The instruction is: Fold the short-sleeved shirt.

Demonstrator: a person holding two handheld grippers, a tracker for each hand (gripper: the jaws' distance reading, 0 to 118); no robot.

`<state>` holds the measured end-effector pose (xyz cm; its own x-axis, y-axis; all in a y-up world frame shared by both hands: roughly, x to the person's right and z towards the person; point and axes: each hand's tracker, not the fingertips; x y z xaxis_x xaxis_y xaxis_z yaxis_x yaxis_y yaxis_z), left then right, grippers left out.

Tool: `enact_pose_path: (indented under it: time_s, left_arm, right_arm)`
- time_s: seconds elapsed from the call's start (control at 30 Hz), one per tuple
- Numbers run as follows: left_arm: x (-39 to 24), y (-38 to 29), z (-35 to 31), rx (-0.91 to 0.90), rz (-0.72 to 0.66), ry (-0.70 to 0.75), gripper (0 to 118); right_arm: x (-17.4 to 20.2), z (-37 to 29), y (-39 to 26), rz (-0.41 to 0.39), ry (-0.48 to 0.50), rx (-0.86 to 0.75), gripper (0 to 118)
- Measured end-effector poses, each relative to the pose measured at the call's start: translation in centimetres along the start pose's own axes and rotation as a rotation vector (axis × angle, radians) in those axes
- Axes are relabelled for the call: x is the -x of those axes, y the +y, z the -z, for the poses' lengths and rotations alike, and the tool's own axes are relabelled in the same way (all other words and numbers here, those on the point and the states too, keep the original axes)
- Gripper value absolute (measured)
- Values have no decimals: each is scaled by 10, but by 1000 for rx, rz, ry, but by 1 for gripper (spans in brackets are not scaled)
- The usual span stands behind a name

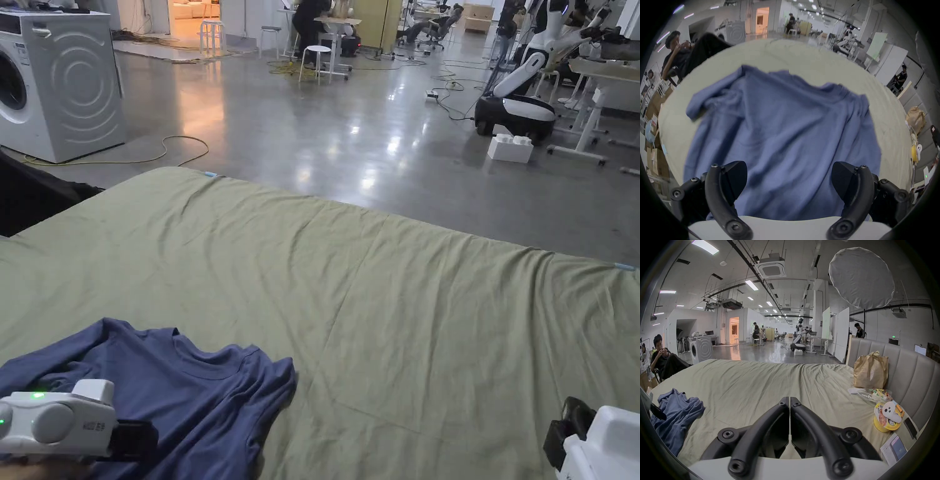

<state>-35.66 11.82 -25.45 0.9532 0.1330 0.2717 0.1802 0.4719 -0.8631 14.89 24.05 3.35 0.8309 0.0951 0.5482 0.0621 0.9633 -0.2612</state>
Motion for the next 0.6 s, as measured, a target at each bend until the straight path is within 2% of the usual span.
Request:
enact_pose_path:
  time_s: [0.07, 0.1, 0.13, 0.17, 0.2, 0.23, 0.27, 0.3, 0.37, 0.47, 0.6]
  left_arm:
    - [-3, -11, 19, 71, 9, 19, 95]
    - [-8, -17, 24, 62, 59, 66, 94]
    - [-16, -23, 17, -38, 136, 108, 91]
    - [-22, -25, 16, -55, 152, 115, 83]
    - [-26, -26, 13, -77, 169, 127, 67]
    - [-28, -29, 10, -74, 152, 93, 45]
    - [-32, -31, 7, -108, 170, 79, 18]
    - [-34, -27, 7, -130, 186, 91, 6]
    - [-33, -26, 9, -112, 211, 115, 6]
    - [-30, -25, 8, -96, 177, 106, 6]
    - [-32, -21, -12, -205, 168, 101, 5]
  right_arm:
    - [1, 1, -3, -3, 1, 12, 2]
    - [1, 1, -5, -6, 2, 17, 2]
    - [1, 1, -7, -3, 2, 29, 2]
    - [0, 0, -8, -1, 1, 37, 2]
    - [0, 0, -8, -6, 1, 35, 2]
    - [0, 0, -9, -5, -1, 36, 2]
    - [0, 0, -9, -5, -1, 38, 2]
    - [1, -1, -10, -2, -3, 42, 2]
    - [1, -1, -11, 4, 4, 51, 2]
    - [3, -4, -13, 5, 13, 54, 2]
    - [1, -9, -13, 7, 17, 46, 2]
